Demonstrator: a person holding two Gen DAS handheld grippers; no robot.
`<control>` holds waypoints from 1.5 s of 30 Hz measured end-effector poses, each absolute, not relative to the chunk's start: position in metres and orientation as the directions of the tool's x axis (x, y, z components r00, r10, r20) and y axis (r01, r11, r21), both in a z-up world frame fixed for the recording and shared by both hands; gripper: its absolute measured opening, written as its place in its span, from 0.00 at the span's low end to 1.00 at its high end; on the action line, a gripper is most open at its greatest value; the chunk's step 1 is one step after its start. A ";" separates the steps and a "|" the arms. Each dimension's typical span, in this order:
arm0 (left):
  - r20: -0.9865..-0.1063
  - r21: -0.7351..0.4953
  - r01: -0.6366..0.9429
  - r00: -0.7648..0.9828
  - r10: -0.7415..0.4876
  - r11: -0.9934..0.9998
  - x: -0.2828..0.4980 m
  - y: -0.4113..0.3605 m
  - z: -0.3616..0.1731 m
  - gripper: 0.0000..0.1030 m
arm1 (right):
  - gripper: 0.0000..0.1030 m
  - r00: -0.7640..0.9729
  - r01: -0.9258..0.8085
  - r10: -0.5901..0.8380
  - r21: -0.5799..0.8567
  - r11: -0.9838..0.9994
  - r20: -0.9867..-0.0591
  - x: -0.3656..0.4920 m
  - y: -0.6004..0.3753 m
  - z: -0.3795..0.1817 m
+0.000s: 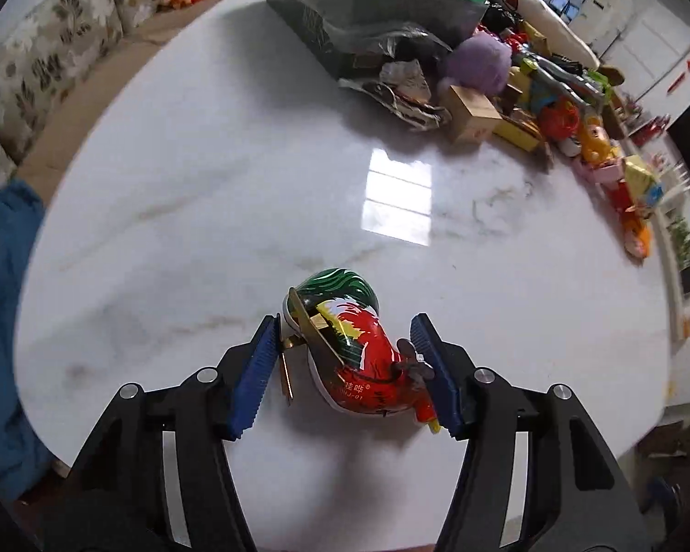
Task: Collect trash
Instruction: 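Grasp the red-green candy wrapper with the left gripper while the right grasps the yellow juice box, then lower both tools to the cardboard box and release the wrapper and juice box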
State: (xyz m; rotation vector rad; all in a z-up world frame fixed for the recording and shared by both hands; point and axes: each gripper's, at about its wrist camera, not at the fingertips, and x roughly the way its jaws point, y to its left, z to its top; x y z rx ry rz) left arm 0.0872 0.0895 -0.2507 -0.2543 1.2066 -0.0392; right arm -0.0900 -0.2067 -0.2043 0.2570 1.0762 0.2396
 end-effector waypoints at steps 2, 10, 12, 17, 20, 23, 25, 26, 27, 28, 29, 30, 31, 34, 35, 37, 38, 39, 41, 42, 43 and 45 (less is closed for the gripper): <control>-0.913 -0.240 -0.106 0.363 -0.187 0.965 0.083 0.090 -0.248 0.56 | 0.95 0.473 -0.062 0.313 0.323 0.944 -0.824 -0.078 -0.212 -0.200; -0.860 -0.348 -0.033 0.410 -0.305 0.937 0.033 0.078 -0.200 0.56 | 0.95 0.564 0.108 0.168 0.274 0.956 -0.808 0.032 -0.272 -0.200; -0.859 -0.355 -0.027 0.405 -0.314 0.935 0.023 0.073 -0.195 0.56 | 0.95 0.578 0.084 0.090 0.169 0.982 -0.811 0.074 -0.273 -0.197; -0.871 -0.348 -0.041 0.383 -0.307 0.936 0.002 0.068 -0.191 0.56 | 0.91 0.581 0.009 -0.086 -0.099 0.995 -0.810 0.170 -0.260 -0.202; -0.878 -0.342 -0.052 0.374 -0.299 0.938 -0.003 0.065 -0.192 0.56 | 0.54 0.532 -0.011 -0.164 -0.200 0.980 -0.831 0.210 -0.256 -0.214; -0.882 -0.342 -0.062 0.367 -0.297 0.938 -0.011 0.065 -0.193 0.56 | 0.27 0.495 -0.021 -0.151 -0.186 0.982 -0.856 0.218 -0.259 -0.221; -0.883 -0.342 -0.066 0.364 -0.296 0.938 -0.014 0.067 -0.195 0.56 | 0.15 0.509 -0.020 -0.115 -0.146 0.989 -0.853 0.208 -0.266 -0.218; -0.882 -0.347 -0.069 0.363 -0.300 0.935 -0.015 0.068 -0.195 0.56 | 0.11 0.514 -0.023 -0.082 -0.109 0.994 -0.854 0.202 -0.270 -0.216; -0.881 -0.354 -0.071 0.361 -0.307 0.933 -0.015 0.068 -0.196 0.56 | 0.06 0.520 -0.023 -0.041 -0.062 0.998 -0.853 0.194 -0.276 -0.212; -0.881 -0.350 -0.068 0.361 -0.304 0.934 -0.014 0.067 -0.197 0.56 | 0.04 0.536 -0.025 -0.009 -0.026 0.999 -0.844 0.184 -0.281 -0.206; -0.883 -0.345 -0.064 0.361 -0.301 0.936 -0.013 0.066 -0.197 0.56 | 0.03 0.545 -0.030 0.007 -0.011 0.999 -0.838 0.179 -0.282 -0.203; -0.883 -0.345 -0.057 0.357 -0.303 0.937 -0.010 0.063 -0.199 0.56 | 0.03 0.553 -0.031 0.020 0.004 1.000 -0.833 0.172 -0.284 -0.198; -0.883 -0.347 -0.050 0.353 -0.309 0.936 -0.007 0.061 -0.200 0.56 | 0.03 0.563 -0.028 0.043 0.033 0.999 -0.826 0.162 -0.290 -0.191; -0.880 -0.351 -0.013 0.346 -0.324 0.936 0.003 0.051 -0.201 0.56 | 0.03 0.585 -0.026 0.090 0.092 0.995 -0.806 0.139 -0.298 -0.173; -0.877 -0.357 -0.002 0.345 -0.335 0.934 0.006 0.047 -0.201 0.56 | 0.03 0.596 -0.035 0.114 0.116 0.993 -0.795 0.129 -0.299 -0.166; -0.870 -0.363 0.035 0.345 -0.352 0.931 0.012 0.039 -0.199 0.56 | 0.03 0.609 -0.058 0.150 0.145 0.988 -0.779 0.108 -0.297 -0.153; -0.869 -0.363 0.050 0.343 -0.357 0.930 0.013 0.036 -0.198 0.56 | 0.03 0.617 -0.076 0.168 0.154 0.985 -0.769 0.097 -0.294 -0.147; -0.865 -0.370 0.067 0.339 -0.370 0.927 0.016 0.032 -0.197 0.56 | 0.03 0.620 -0.094 0.186 0.163 0.982 -0.762 0.086 -0.291 -0.140; -0.863 -0.373 0.088 0.332 -0.380 0.924 0.019 0.026 -0.197 0.56 | 0.03 0.618 -0.118 0.223 0.192 0.974 -0.754 0.071 -0.285 -0.132; -0.862 -0.374 0.102 0.329 -0.386 0.922 0.020 0.023 -0.196 0.56 | 0.03 0.616 -0.126 0.242 0.209 0.970 -0.750 0.062 -0.280 -0.128; -0.860 -0.376 0.112 0.328 -0.391 0.920 0.021 0.021 -0.196 0.56 | 0.03 0.615 -0.134 0.263 0.230 0.964 -0.744 0.052 -0.275 -0.123; -0.856 -0.376 0.139 0.327 -0.401 0.916 0.020 0.017 -0.192 0.56 | 0.03 0.606 -0.162 0.307 0.264 0.951 -0.734 0.033 -0.267 -0.118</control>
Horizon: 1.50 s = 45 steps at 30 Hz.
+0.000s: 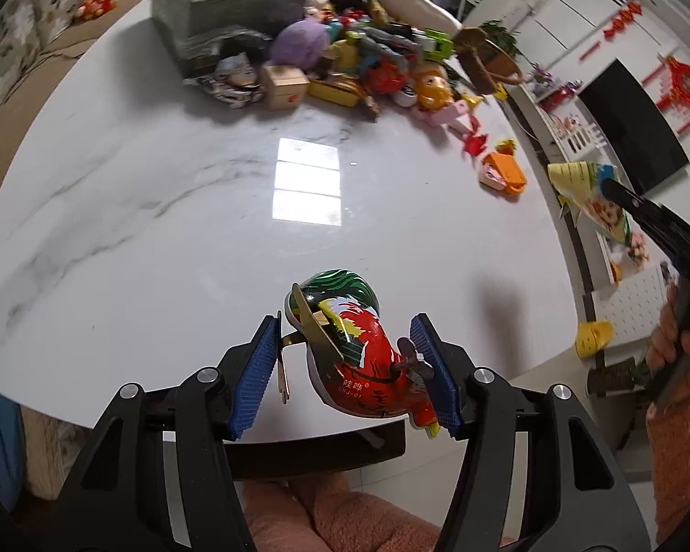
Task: Collect trash
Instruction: 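Lower both tools to the cardboard box and release the wrapper and juice box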
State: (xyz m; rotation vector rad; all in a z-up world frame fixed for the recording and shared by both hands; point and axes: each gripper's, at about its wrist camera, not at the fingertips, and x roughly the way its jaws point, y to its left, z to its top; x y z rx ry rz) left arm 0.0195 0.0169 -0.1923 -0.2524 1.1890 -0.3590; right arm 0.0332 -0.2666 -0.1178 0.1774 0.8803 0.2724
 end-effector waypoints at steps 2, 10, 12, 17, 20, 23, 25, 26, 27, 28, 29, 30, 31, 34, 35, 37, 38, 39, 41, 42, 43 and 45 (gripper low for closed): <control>-0.855 -0.367 0.172 0.324 -0.404 0.914 0.014 0.015 -0.189 0.56 | 0.03 0.589 -0.205 0.348 0.282 0.937 -0.729 0.005 -0.251 -0.113; -0.890 -0.329 0.330 0.203 -0.407 0.885 -0.058 0.012 -0.204 0.56 | 0.03 0.378 -0.284 0.432 0.342 0.896 -0.819 -0.093 -0.196 -0.150; -0.901 -0.351 0.346 0.131 -0.415 0.870 -0.081 0.011 -0.225 0.56 | 0.03 0.313 -0.295 0.406 0.319 0.901 -0.859 -0.113 -0.183 -0.173; -0.919 -0.376 0.335 -0.014 -0.395 0.864 -0.114 0.005 -0.296 0.56 | 0.03 0.196 -0.260 0.357 0.302 0.917 -0.913 -0.137 -0.170 -0.246; -0.930 -0.359 0.332 -0.046 -0.365 0.872 -0.119 0.000 -0.343 0.56 | 0.03 0.142 -0.219 0.332 0.298 0.929 -0.932 -0.138 -0.167 -0.301; -0.942 -0.334 0.292 -0.083 -0.324 0.896 -0.117 -0.005 -0.406 0.56 | 0.03 0.101 -0.146 0.304 0.288 0.946 -0.947 -0.134 -0.170 -0.363; -0.953 -0.302 0.274 -0.103 -0.284 0.913 -0.111 -0.009 -0.449 0.56 | 0.03 0.084 -0.107 0.291 0.281 0.954 -0.953 -0.129 -0.172 -0.400; -0.959 -0.281 0.270 -0.112 -0.260 0.921 -0.109 -0.013 -0.466 0.56 | 0.03 0.072 -0.094 0.277 0.270 0.958 -0.958 -0.127 -0.173 -0.421; -0.963 -0.263 0.264 -0.125 -0.238 0.928 -0.106 -0.015 -0.490 0.56 | 0.03 0.061 -0.084 0.256 0.251 0.964 -0.965 -0.124 -0.173 -0.440; -0.967 -0.242 0.258 -0.140 -0.211 0.935 -0.103 -0.017 -0.510 0.57 | 0.03 0.051 -0.073 0.251 0.247 0.966 -0.967 -0.122 -0.173 -0.453; -0.969 -0.226 0.255 -0.152 -0.192 0.940 -0.101 -0.015 -0.524 0.57 | 0.03 0.040 -0.060 0.247 0.245 0.968 -0.968 -0.119 -0.174 -0.468; -0.972 -0.200 0.253 -0.170 -0.160 0.946 -0.095 -0.013 -0.545 0.61 | 0.03 0.034 -0.052 0.245 0.243 0.969 -0.969 -0.117 -0.175 -0.480; -0.973 -0.182 0.249 -0.185 -0.138 0.951 -0.091 -0.012 -0.560 0.63 | 0.05 0.027 -0.048 0.230 0.229 0.972 -0.973 -0.115 -0.175 -0.495; -0.967 -0.142 0.221 -0.239 -0.088 0.965 -0.083 -0.004 -0.597 0.90 | 0.62 0.012 -0.039 0.169 0.168 0.985 -0.986 -0.107 -0.179 -0.523; -0.962 -0.143 0.210 -0.261 -0.086 0.967 -0.084 -0.001 -0.604 0.90 | 0.65 0.015 -0.040 0.156 0.156 0.987 -0.988 -0.106 -0.179 -0.527; -0.944 -0.164 0.175 -0.315 -0.102 0.971 -0.083 0.004 -0.617 0.90 | 0.63 0.010 -0.046 0.149 0.148 0.988 -0.989 -0.104 -0.181 -0.532; -0.942 -0.164 0.170 -0.321 -0.103 0.972 -0.084 0.007 -0.619 0.90 | 0.63 0.009 -0.044 0.148 0.148 0.988 -0.989 -0.106 -0.183 -0.532; -0.942 -0.157 0.174 -0.323 -0.094 0.972 -0.086 0.009 -0.622 0.90 | 0.63 0.008 -0.040 0.155 0.155 0.987 -0.988 -0.106 -0.184 -0.531; -0.941 -0.146 0.187 -0.330 -0.078 0.971 -0.087 0.010 -0.623 0.90 | 0.64 0.008 -0.031 0.163 0.163 0.986 -0.987 -0.105 -0.188 -0.527; -0.939 -0.140 0.192 -0.337 -0.069 0.971 -0.089 0.009 -0.622 0.90 | 0.65 0.008 -0.027 0.167 0.167 0.986 -0.986 -0.104 -0.190 -0.524; -0.938 -0.139 0.193 -0.341 -0.066 0.971 -0.090 0.008 -0.620 0.90 | 0.65 0.010 -0.026 0.167 0.167 0.986 -0.986 -0.103 -0.191 -0.522; -0.937 -0.141 0.196 -0.343 -0.066 0.970 -0.090 0.009 -0.615 0.90 | 0.65 0.015 -0.026 0.163 0.163 0.986 -0.986 -0.105 -0.194 -0.515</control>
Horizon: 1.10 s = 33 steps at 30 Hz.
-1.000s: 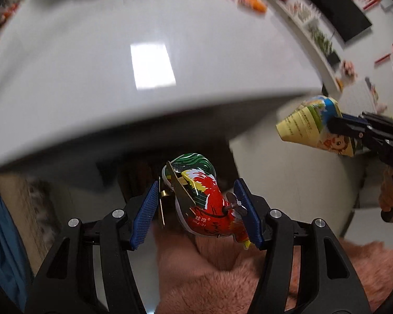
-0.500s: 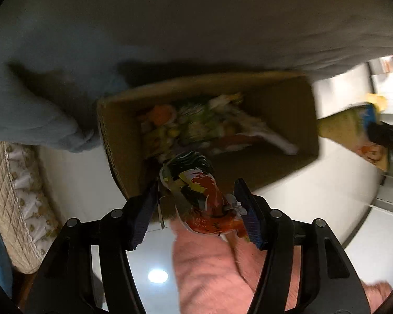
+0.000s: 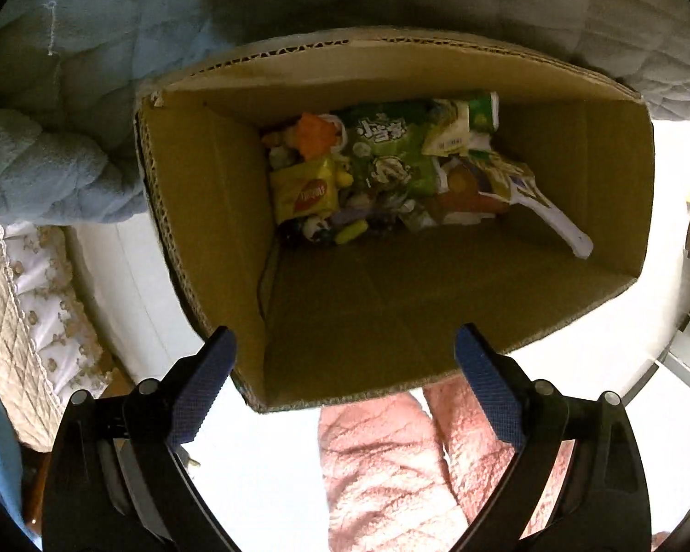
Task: Collect trash
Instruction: 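Lower both tools to the cardboard box and release the wrapper and juice box, then grasp the orange toy suitcase with the right gripper while the left grasps the pink toy car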
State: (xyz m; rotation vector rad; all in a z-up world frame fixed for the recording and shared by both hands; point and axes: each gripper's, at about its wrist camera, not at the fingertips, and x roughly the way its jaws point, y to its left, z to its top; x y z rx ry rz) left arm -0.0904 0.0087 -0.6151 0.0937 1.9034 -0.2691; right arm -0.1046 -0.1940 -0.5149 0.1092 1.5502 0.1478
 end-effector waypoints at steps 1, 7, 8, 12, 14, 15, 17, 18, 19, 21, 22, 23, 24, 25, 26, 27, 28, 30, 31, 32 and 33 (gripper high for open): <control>-0.938 -0.139 0.199 -0.342 -0.064 0.970 -0.091 0.009 -0.611 0.90 | 0.65 0.016 -0.025 0.166 0.166 0.986 -0.986 -0.106 -0.194 -0.510; -0.940 -0.156 0.246 -0.336 -0.067 0.957 -0.096 0.005 -0.564 0.90 | 0.68 0.026 -0.023 0.177 0.176 0.984 -0.984 -0.114 -0.196 -0.463; -0.938 -0.153 0.261 -0.341 -0.057 0.953 -0.096 0.004 -0.552 0.90 | 0.68 0.028 -0.022 0.185 0.185 0.983 -0.982 -0.117 -0.196 -0.450; -0.940 -0.214 0.331 -0.326 -0.101 0.919 -0.100 0.000 -0.490 0.90 | 0.72 0.064 -0.072 0.235 0.230 0.970 -0.970 -0.129 -0.196 -0.373; -0.948 -0.244 0.390 -0.289 -0.133 0.888 -0.104 -0.003 -0.443 0.90 | 0.74 0.114 -0.106 0.267 0.256 0.961 -0.957 -0.129 -0.198 -0.329; -0.953 -0.250 0.415 -0.268 -0.145 0.875 -0.106 -0.004 -0.421 0.90 | 0.76 0.156 -0.118 0.296 0.280 0.953 -0.942 -0.126 -0.201 -0.301; -0.959 -0.257 0.446 -0.227 -0.169 0.857 -0.108 -0.006 -0.386 0.90 | 0.84 0.254 -0.133 0.346 0.322 0.938 -0.903 -0.115 -0.209 -0.255; -0.965 -0.255 0.465 -0.183 -0.189 0.848 -0.108 -0.007 -0.359 0.90 | 0.93 0.328 -0.137 0.354 0.326 0.935 -0.876 -0.103 -0.215 -0.230; -0.967 -0.252 0.470 -0.161 -0.199 0.846 -0.107 -0.007 -0.346 0.90 | 0.95 0.384 -0.138 0.346 0.317 0.938 -0.856 -0.094 -0.222 -0.215; -0.968 -0.248 0.469 -0.097 -0.229 0.848 -0.102 -0.006 -0.313 0.90 | 0.95 0.520 -0.115 0.277 0.255 0.960 -0.808 -0.057 -0.238 -0.184; -0.968 -0.245 0.456 -0.068 -0.242 0.855 -0.099 -0.004 -0.300 0.90 | 0.95 0.562 -0.083 0.225 0.217 0.973 -0.796 -0.038 -0.247 -0.178; -0.967 -0.247 0.443 -0.048 -0.252 0.862 -0.096 -0.003 -0.292 0.90 | 0.95 0.586 -0.060 0.196 0.199 0.978 -0.786 -0.022 -0.255 -0.175; -0.963 -0.250 0.417 -0.017 -0.268 0.874 -0.091 0.000 -0.280 0.90 | 0.95 0.609 -0.031 0.158 0.176 0.984 -0.777 -0.002 -0.265 -0.174; -0.961 -0.249 0.393 0.011 -0.275 0.885 -0.087 0.003 -0.272 0.90 | 0.95 0.624 0.004 0.109 0.143 0.990 -0.773 0.022 -0.274 -0.176; -0.960 -0.247 0.372 0.033 -0.279 0.895 -0.083 0.007 -0.266 0.90 | 0.95 0.628 0.033 0.067 0.112 0.993 -0.776 0.047 -0.282 -0.180; -0.959 -0.245 0.346 0.053 -0.279 0.906 -0.080 0.009 -0.260 0.90 | 0.95 0.623 0.055 0.035 0.088 0.995 -0.781 0.070 -0.290 -0.185; -0.959 -0.239 0.329 0.066 -0.274 0.914 -0.078 0.011 -0.257 0.90 | 0.95 0.619 0.074 0.011 0.073 0.995 -0.785 0.089 -0.295 -0.188; -0.964 -0.210 0.290 0.098 -0.247 0.934 -0.075 0.014 -0.252 0.90 | 0.95 0.598 0.114 -0.051 0.022 0.993 -0.800 0.127 -0.305 -0.200; -0.966 -0.200 0.272 0.107 -0.236 0.941 -0.074 0.016 -0.251 0.90 | 0.95 0.588 0.125 -0.069 0.006 0.992 -0.806 0.139 -0.310 -0.205; -0.968 -0.192 0.252 0.113 -0.226 0.949 -0.073 0.017 -0.251 0.90 | 0.95 0.568 0.136 -0.091 -0.017 0.991 -0.818 0.156 -0.315 -0.213; -0.968 -0.190 0.225 0.116 -0.220 0.955 -0.073 0.020 -0.251 0.90 | 0.95 0.547 0.147 -0.120 -0.047 0.988 -0.828 0.166 -0.321 -0.221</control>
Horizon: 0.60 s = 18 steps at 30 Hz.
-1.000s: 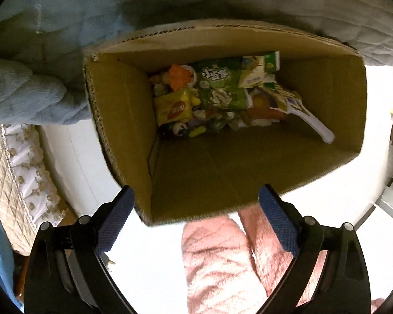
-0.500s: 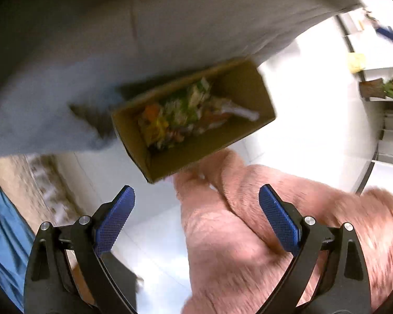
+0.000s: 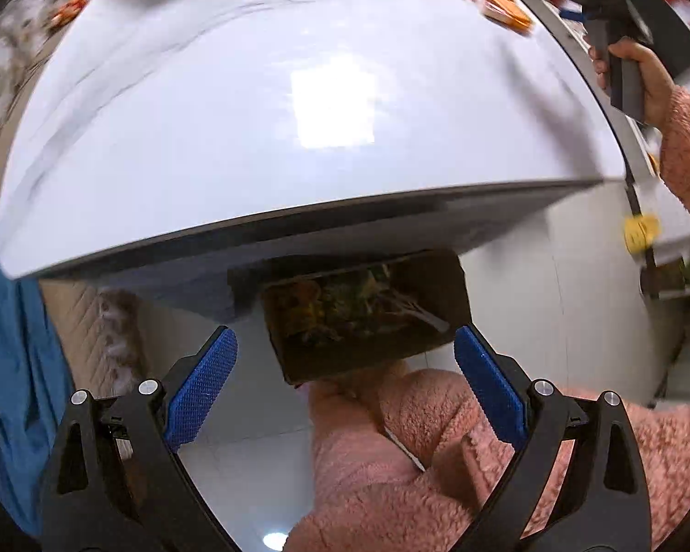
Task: Collect trash
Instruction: 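Grasp the orange toy suitcase with the right gripper while the left grasps the pink toy car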
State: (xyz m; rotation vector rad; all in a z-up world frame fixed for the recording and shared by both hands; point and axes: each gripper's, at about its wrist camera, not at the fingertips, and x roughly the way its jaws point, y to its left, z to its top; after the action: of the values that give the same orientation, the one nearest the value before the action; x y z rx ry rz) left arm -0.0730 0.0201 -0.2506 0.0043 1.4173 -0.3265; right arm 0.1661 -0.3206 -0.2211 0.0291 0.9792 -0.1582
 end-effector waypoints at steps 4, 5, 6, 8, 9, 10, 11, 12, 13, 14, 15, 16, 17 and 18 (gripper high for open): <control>-0.973 -0.174 0.165 0.123 -0.195 0.971 -0.077 0.031 -0.250 0.90 | 0.95 0.485 0.132 -0.122 -0.066 0.989 -0.866 0.191 -0.331 -0.249; -0.974 -0.171 0.150 0.123 -0.190 0.974 -0.078 0.033 -0.251 0.90 | 0.95 0.475 0.112 -0.110 -0.063 0.992 -0.873 0.196 -0.331 -0.254; -0.975 -0.169 0.136 0.120 -0.185 0.976 -0.080 0.037 -0.253 0.90 | 0.95 0.470 0.093 -0.100 -0.064 0.994 -0.877 0.200 -0.331 -0.258; -0.976 -0.171 0.110 0.113 -0.184 0.979 -0.081 0.042 -0.251 0.90 | 0.94 0.442 0.071 -0.108 -0.085 0.994 -0.891 0.205 -0.328 -0.267; -0.977 -0.173 0.093 0.105 -0.183 0.980 -0.081 0.043 -0.251 0.90 | 0.89 0.436 0.063 -0.065 -0.042 0.997 -0.898 0.205 -0.329 -0.270; -0.978 -0.175 0.087 0.102 -0.183 0.981 -0.082 0.046 -0.252 0.90 | 0.84 0.424 0.076 -0.027 0.006 0.997 -0.905 0.207 -0.332 -0.271; -0.978 -0.175 0.082 0.098 -0.182 0.981 -0.081 0.048 -0.253 0.90 | 0.84 0.417 0.089 -0.020 0.019 0.996 -0.909 0.207 -0.333 -0.274; -0.978 -0.173 0.082 0.101 -0.181 0.982 -0.079 0.047 -0.252 0.90 | 0.84 0.412 0.086 0.000 0.039 0.996 -0.911 0.204 -0.331 -0.273; -0.978 -0.172 0.085 0.109 -0.180 0.982 -0.077 0.045 -0.250 0.90 | 0.83 0.411 0.072 0.040 0.076 0.995 -0.911 0.199 -0.327 -0.271; -0.976 -0.174 0.090 0.116 -0.183 0.981 -0.075 0.045 -0.248 0.90 | 0.83 0.414 0.058 0.091 0.126 0.990 -0.906 0.190 -0.323 -0.268; -0.973 -0.180 0.100 0.128 -0.192 0.979 -0.072 0.042 -0.245 0.90 | 0.83 0.418 0.051 0.126 0.162 0.986 -0.900 0.181 -0.319 -0.265; -0.971 -0.182 0.112 0.138 -0.197 0.977 -0.069 0.040 -0.241 0.90 | 0.83 0.429 0.041 0.160 0.197 0.980 -0.889 0.169 -0.315 -0.260; -0.968 -0.184 0.125 0.150 -0.202 0.975 -0.064 0.036 -0.238 0.90 | 0.83 0.427 0.025 0.216 0.250 0.968 -0.878 0.158 -0.310 -0.256; -0.965 -0.190 0.140 0.157 -0.211 0.972 -0.059 0.033 -0.235 0.90 | 0.83 0.418 0.012 0.250 0.280 0.960 -0.873 0.151 -0.307 -0.253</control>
State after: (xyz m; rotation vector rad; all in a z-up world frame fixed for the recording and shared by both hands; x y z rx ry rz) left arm -0.0590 0.0325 -0.2351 -0.0606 1.3910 -0.2509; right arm 0.1507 -0.3068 -0.2529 0.2592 1.1328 0.1514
